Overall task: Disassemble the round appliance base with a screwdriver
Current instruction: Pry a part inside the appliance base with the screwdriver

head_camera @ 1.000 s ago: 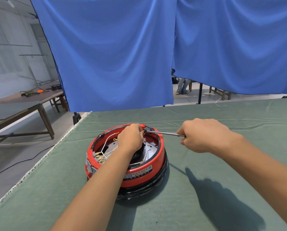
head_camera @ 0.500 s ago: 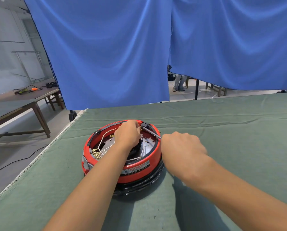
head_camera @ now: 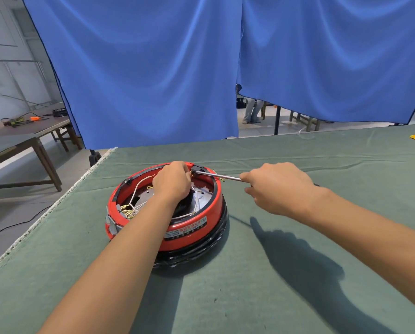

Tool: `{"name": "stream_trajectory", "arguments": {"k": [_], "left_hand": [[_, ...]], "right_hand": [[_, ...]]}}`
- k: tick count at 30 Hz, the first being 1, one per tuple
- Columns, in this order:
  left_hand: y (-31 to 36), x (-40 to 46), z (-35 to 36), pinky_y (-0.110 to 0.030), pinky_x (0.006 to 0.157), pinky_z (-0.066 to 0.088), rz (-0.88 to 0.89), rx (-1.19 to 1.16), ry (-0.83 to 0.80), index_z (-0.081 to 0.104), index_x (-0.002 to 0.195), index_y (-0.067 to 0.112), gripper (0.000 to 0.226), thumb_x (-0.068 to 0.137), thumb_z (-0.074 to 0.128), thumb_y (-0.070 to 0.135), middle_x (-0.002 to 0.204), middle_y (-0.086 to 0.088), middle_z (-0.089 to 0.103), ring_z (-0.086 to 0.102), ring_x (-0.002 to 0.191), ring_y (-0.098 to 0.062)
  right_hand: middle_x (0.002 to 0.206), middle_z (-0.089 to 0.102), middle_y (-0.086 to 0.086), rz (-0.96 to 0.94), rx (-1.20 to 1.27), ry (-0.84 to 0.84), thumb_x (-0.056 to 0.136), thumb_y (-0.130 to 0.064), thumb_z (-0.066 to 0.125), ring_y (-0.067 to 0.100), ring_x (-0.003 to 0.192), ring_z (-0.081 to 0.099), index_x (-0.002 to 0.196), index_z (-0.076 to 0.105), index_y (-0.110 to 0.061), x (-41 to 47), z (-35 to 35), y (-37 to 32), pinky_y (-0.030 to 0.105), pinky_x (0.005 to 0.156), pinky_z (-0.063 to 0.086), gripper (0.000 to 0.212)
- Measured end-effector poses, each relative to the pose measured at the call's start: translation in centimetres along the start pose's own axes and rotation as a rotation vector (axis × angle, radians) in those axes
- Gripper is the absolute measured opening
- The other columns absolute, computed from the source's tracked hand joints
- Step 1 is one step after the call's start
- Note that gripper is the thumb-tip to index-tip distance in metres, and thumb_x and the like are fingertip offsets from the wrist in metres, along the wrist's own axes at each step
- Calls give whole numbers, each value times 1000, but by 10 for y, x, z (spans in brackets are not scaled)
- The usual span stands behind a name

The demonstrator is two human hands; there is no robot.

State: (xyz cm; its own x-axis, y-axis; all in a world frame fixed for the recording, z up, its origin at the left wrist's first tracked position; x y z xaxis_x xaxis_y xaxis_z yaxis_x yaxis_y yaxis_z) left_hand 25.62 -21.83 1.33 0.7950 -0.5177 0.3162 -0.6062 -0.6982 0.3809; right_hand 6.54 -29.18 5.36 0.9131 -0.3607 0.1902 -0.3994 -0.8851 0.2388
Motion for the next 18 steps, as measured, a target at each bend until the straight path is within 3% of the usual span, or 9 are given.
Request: {"name": "stream_trajectory", "arguments": {"k": [5, 10, 18], "left_hand": [[2, -1, 0, -32, 64, 38, 0, -4, 1, 66, 95, 16, 21, 96, 46, 21, 94, -7, 69, 60, 88, -29], [3, -1, -2, -32, 63, 37, 14, 5, 11, 65, 93, 14, 19, 95, 46, 18, 92, -8, 68, 54, 79, -27], [3, 1, 1, -32, 65, 38, 31, 7, 13, 65, 99, 14, 19, 95, 47, 19, 97, -10, 68, 59, 91, -32]], "right_hand": [[99, 61, 5, 7, 80, 6, 91, -7, 47, 31, 95, 65, 99, 54, -17, -17, -5, -39, 32, 63, 33, 15], [118, 61, 7, 57, 120, -65, 88, -1, 48, 30, 107, 61, 114, 55, -11, -15, -9, -63, 32, 69, 36, 28], [119, 61, 9, 68, 77, -129, 89, -1, 47, 33, 107, 59, 118, 57, -10, -7, -21, -78, 39, 76, 48, 31]]}}
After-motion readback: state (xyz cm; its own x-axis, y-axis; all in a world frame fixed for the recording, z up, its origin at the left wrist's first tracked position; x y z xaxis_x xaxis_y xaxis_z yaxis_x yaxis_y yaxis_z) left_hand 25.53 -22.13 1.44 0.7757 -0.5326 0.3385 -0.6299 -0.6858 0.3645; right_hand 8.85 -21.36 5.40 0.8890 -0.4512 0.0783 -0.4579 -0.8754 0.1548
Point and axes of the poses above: each hand's wrist, its own x-axis towards the middle knuckle, its own z-axis out of the palm, y = z × x, the point moved 9 cm from there along x, towards the middle knuckle
